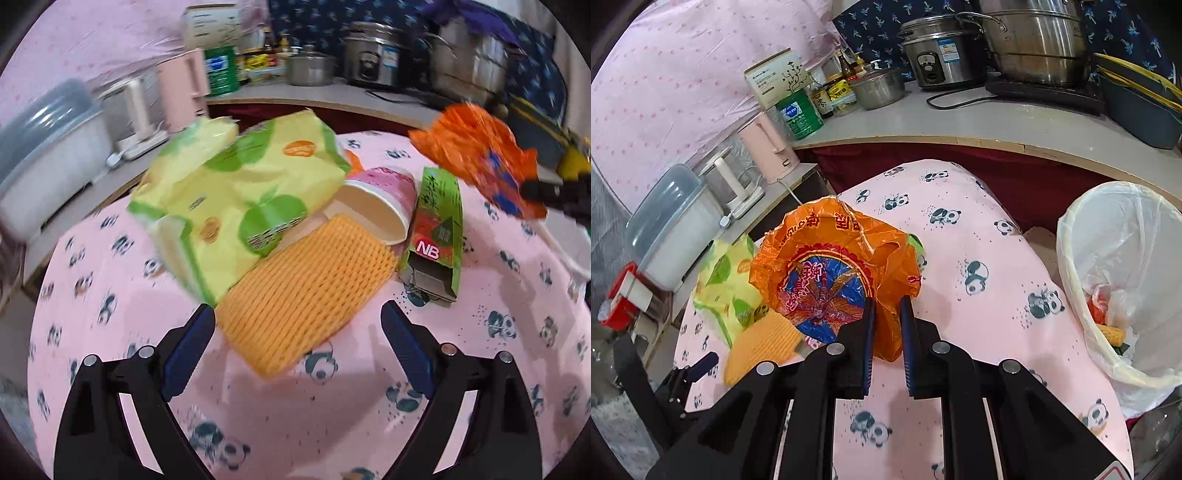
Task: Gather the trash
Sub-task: 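Grasp the orange foam net with the left gripper, then carry the orange bag and foam net over the bin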
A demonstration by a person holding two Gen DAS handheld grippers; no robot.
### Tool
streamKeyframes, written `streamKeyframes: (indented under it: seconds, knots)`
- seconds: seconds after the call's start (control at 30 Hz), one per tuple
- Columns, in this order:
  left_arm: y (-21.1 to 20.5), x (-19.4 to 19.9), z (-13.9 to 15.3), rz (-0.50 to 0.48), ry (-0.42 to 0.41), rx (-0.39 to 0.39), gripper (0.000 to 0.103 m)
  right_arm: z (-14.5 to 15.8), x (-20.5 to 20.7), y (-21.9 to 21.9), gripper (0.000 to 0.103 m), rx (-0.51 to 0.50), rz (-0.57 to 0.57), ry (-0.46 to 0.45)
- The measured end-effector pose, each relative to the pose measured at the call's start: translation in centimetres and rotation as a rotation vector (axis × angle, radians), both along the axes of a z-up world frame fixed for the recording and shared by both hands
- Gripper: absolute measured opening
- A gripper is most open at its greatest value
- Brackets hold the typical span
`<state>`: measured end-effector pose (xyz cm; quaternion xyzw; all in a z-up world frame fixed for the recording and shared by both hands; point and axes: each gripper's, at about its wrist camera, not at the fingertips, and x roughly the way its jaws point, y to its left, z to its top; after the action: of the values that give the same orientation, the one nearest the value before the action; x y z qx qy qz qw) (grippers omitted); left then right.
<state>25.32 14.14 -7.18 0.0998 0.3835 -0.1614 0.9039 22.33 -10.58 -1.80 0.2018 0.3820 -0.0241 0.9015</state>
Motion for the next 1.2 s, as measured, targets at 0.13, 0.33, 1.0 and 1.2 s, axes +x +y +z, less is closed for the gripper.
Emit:
streamKeyframes:
  seconds: [0.13, 0.33, 1.0, 1.2]
  knots:
    - [-1.2, 1.3, -1.2, -0.045, 0.039, 0.066, 0.068, -0.3, 0.9, -0.1, 0.013, 0.002, -0.002, -0.001]
    - [-1.5, 1.1, -1.1, -0.034, 0.048, 0.048, 0.035, -1.1, 0.9, -0.2, 0.013, 0.01, -0.001, 0.012]
    - [-6.4, -5.9, 3.9, -0.036, 0.111, -0.197, 0.018, 1.5, -5.9, -3.0, 0.013, 0.041, -0.035, -0.047]
    - [-10.2, -7.5, 5.5, -0.076, 0.092, -0.203, 0.018, 2.2, -8.5, -6.0, 0.013, 0.041, -0.079, -0.069]
